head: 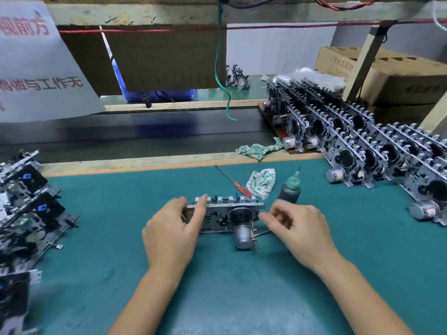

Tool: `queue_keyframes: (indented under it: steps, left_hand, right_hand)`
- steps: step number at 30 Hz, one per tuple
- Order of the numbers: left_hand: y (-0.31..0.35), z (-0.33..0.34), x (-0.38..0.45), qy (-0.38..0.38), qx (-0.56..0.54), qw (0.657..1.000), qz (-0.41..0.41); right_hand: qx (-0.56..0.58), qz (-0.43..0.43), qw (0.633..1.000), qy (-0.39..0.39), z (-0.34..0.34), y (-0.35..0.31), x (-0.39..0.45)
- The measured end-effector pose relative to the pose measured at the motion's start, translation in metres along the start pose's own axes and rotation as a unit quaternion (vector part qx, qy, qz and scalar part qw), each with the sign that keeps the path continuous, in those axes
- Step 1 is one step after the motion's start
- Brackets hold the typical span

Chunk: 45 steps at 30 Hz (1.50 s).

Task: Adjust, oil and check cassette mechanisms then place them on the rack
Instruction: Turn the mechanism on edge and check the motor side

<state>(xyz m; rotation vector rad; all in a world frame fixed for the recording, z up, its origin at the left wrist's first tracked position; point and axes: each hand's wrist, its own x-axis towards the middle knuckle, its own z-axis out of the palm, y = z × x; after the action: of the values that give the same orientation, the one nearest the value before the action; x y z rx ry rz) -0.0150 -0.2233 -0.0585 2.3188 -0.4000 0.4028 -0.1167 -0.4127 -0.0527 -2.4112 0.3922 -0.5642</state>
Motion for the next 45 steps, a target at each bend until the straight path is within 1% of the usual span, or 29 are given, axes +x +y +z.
queue_keyframes:
  steps: [2, 3, 5, 6, 7, 10, 13, 16, 19, 24, 31, 45]
  left_hand:
    - [-0.001, 0.002, 0.001, 0.022, -0.020, 0.999, 0.029]
    - [-0.002, 0.003, 0.002, 0.016, -0.056, 0.997, 0.046]
    - [0.000, 0.006, 0.004, -0.017, -0.157, 0.984, 0.084]
    - [0.001, 0.007, 0.004, -0.031, -0.190, 0.975, 0.112]
    - [0.002, 0.008, 0.003, -0.038, -0.199, 0.968, 0.146]
    - [0.003, 0.009, 0.003, -0.032, -0.172, 0.957, 0.230]
    - [0.002, 0.010, 0.002, -0.007, -0.094, 0.943, 0.319]
    - [0.003, 0.012, 0.000, 0.002, -0.042, 0.927, 0.374]
    - [0.003, 0.013, -0.002, 0.009, -0.027, 0.924, 0.380]
    - [0.006, 0.014, -0.004, 0.018, -0.053, 0.929, 0.365]
    - [0.008, 0.015, -0.006, 0.025, -0.066, 0.932, 0.355]
    - [0.016, 0.015, -0.012, 0.033, -0.076, 0.938, 0.335]
  right_hand:
    - [0.100, 0.012, 0.995, -0.014, -0.001, 0.007, 0.002]
    - [0.148, 0.017, 0.988, -0.029, 0.000, 0.009, 0.002]
    - [0.199, 0.014, 0.978, -0.064, 0.004, 0.010, 0.003]
    - [0.214, 0.013, 0.973, -0.083, 0.008, 0.008, 0.003]
    - [0.221, 0.015, 0.970, -0.098, 0.012, 0.006, 0.003]
    - [0.216, 0.028, 0.971, -0.098, 0.024, 0.003, 0.003]
    - [0.231, 0.037, 0.969, -0.082, 0.027, 0.001, 0.003]
    - [0.259, 0.017, 0.963, -0.077, 0.026, -0.004, 0.003]
    - [0.290, 0.008, 0.954, -0.077, 0.025, -0.005, 0.004]
    - [0.313, 0.005, 0.946, -0.080, 0.024, -0.004, 0.007]
    - [0.322, 0.012, 0.942, -0.094, 0.021, -0.007, 0.011]
    - [0.350, 0.021, 0.932, -0.095, 0.022, -0.008, 0.011]
